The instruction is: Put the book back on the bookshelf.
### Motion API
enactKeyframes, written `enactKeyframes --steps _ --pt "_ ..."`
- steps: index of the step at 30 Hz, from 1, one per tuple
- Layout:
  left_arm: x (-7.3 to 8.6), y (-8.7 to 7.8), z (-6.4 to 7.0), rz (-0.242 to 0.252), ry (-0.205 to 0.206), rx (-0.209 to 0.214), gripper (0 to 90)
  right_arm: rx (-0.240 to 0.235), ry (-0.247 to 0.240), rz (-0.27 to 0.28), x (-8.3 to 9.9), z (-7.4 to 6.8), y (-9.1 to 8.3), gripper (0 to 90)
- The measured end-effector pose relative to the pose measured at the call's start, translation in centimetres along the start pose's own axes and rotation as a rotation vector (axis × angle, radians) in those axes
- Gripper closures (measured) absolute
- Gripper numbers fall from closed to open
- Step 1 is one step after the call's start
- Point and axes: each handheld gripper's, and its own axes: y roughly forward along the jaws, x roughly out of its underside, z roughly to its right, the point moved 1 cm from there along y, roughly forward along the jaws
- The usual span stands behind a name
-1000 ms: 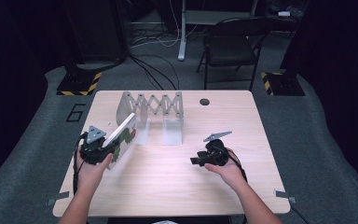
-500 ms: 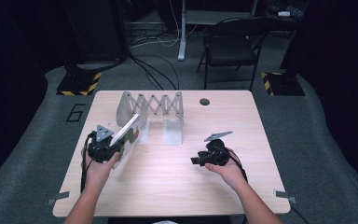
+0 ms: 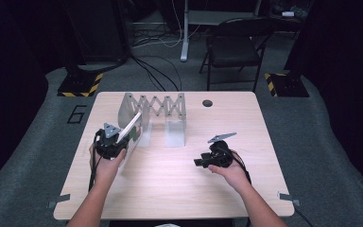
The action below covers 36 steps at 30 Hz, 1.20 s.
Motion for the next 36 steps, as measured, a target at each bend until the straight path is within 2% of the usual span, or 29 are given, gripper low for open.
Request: enactKeyframes --steps 4,5,6,9,11,16,20,25,36 --pt "-0.4 0.5 -0.1 -0.004 -0.007 -0.011 75.8 -0.001 -0.006 0.002 0.0 0.1 0.0 50.6" --pt "-0.5 0.7 0.0 0.012 -0.02 -0.02 75.9 -0.001 -0.012 0.005 0.0 0.2 -0.1 50.5" --pt "-0.6 0.7 -0.1 0.006 -0.012 -0.019 75.9 -0.001 -0.012 0.005 0.0 0.2 -0.1 50.5" --pt "-0.7 1.0 -0.3 0.011 -0.032 -0.025 75.9 -0.001 -0.012 0.006 0.0 0.2 -0.1 50.6" --pt "-0.9 1.1 -0.5 -0.005 -0.022 -0.032 75.8 -0.001 -0.005 0.004 0.0 0.1 0.0 50.6" --pt "-1.1 1.7 -0.9 0.011 -0.067 -0.046 75.8 0.001 -0.004 0.006 0.0 0.2 -0.1 50.6" --pt "-1.3 2.1 -0.8 0.006 -0.082 -0.054 75.8 0.002 -0.005 0.006 0.0 0.2 0.0 50.5" --pt "-1.8 2.5 -0.2 -0.013 -0.064 -0.071 75.7 0.002 -0.002 0.007 0.0 0.2 -0.1 50.5" --pt "-2.4 3.8 0.3 -0.052 -0.045 -0.095 75.3 0.0 0.003 0.015 0.0 0.3 -0.2 50.6"
